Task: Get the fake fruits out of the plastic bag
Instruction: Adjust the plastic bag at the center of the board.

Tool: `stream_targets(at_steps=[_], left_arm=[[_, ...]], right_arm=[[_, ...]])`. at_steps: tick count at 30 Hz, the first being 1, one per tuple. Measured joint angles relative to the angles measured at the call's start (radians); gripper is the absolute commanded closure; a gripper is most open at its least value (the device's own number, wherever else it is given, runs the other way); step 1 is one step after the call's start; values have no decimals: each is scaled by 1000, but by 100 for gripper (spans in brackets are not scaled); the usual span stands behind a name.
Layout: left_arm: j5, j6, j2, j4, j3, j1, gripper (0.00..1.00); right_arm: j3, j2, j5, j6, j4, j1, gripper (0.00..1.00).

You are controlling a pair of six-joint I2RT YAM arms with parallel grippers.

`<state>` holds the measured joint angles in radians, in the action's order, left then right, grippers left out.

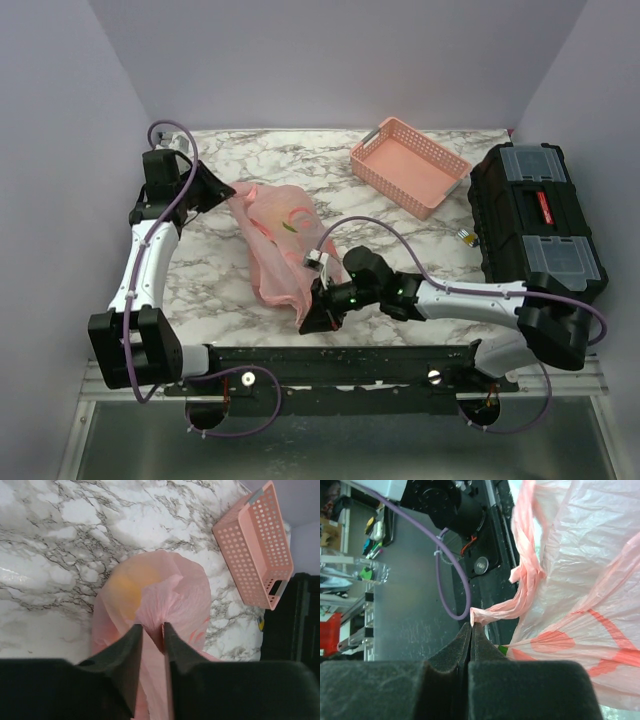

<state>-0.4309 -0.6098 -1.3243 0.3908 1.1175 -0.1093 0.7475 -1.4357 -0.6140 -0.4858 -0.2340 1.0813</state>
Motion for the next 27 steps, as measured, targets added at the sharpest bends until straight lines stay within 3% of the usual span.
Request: stream_targets(at_steps=[7, 16, 21, 23, 27], left_arm=[[-11, 3, 120, -29, -92, 8, 30], [-5, 20, 473, -5, -226, 62, 13], [66, 46, 600, 8, -253, 205, 3], [119, 60, 634, 6, -266, 278, 1], [241, 86, 652, 13, -270, 389, 16]], right_arm=[[21, 27, 82, 27, 24, 1, 99], [34, 36, 121, 60, 27, 2, 99], [34, 39, 126, 69, 26, 3, 99], [33, 45, 128, 69, 26, 3, 99], [31, 65, 130, 69, 22, 3, 99]])
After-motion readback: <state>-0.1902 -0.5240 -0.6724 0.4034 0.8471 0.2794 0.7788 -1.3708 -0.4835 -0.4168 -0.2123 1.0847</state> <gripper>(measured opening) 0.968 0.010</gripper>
